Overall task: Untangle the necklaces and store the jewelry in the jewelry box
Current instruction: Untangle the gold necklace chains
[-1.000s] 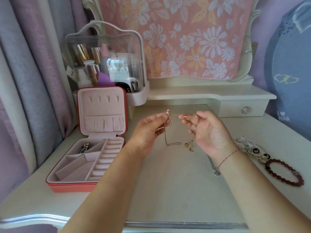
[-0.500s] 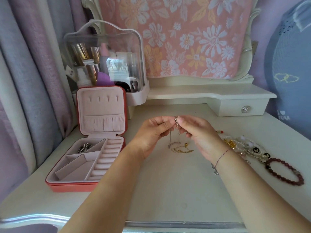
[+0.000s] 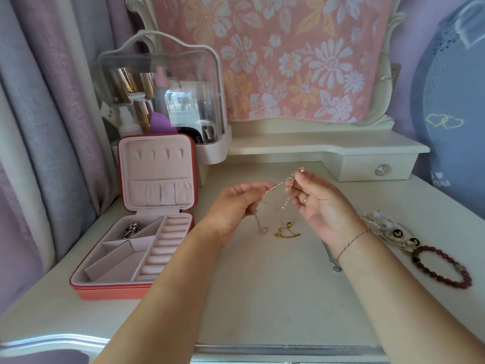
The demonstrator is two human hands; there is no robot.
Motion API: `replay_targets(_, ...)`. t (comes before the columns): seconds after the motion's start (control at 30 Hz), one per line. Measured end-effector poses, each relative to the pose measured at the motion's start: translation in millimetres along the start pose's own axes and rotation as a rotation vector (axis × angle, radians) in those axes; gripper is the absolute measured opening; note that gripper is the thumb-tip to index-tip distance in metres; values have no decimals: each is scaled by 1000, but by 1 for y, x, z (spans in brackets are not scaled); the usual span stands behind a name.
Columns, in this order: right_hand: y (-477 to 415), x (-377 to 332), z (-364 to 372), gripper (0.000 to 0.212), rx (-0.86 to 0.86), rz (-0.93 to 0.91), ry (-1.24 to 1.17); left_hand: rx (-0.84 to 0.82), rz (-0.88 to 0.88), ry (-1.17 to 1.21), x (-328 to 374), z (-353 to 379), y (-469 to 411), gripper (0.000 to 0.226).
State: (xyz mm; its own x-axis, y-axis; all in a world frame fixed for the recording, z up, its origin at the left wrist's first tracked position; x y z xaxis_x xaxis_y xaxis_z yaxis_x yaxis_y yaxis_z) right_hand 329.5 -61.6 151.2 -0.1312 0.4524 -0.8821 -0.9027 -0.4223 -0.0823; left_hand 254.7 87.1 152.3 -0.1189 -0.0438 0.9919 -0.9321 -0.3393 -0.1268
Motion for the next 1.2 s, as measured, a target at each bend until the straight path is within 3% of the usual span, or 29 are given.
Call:
replay_targets(0.23, 2, 2, 1, 14, -11, -13, 71, 54, -47, -102, 3, -1, 3, 28)
replay_targets(0.5, 5, -1, 3, 5, -14, -20, 30, -26, -77, -250, 1, 3, 4, 27)
replay_targets(0.67, 4, -1, 4, 3, -4, -5, 6, -105, -80, -176, 1, 5, 6, 44)
replay_targets(0.8, 4, 0, 4, 10, -28, 20, -35, -188, -71, -160, 3, 8, 8, 28)
replay_targets(1.07, 5, 1, 7, 9, -85, 78, -80, -199, -29, 21, 2, 9, 6, 1)
replay_targets(1.2, 6, 0, 6, 9, -65, 77, -47, -128, -53, 169, -1, 5, -1, 18)
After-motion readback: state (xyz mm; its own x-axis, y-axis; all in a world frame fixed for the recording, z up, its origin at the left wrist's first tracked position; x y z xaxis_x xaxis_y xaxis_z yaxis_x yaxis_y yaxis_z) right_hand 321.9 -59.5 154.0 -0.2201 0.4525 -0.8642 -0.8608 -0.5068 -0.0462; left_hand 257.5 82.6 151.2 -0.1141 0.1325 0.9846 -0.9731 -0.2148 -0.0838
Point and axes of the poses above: each hand's wrist, its own y-axis away from the middle knuckle, its own z-axis out of the palm, x = y × z, the point moved 2 cm from there along -y, towards the middle knuckle, and after that the axes turned 5 degrees about x, right-handed, at the moved point
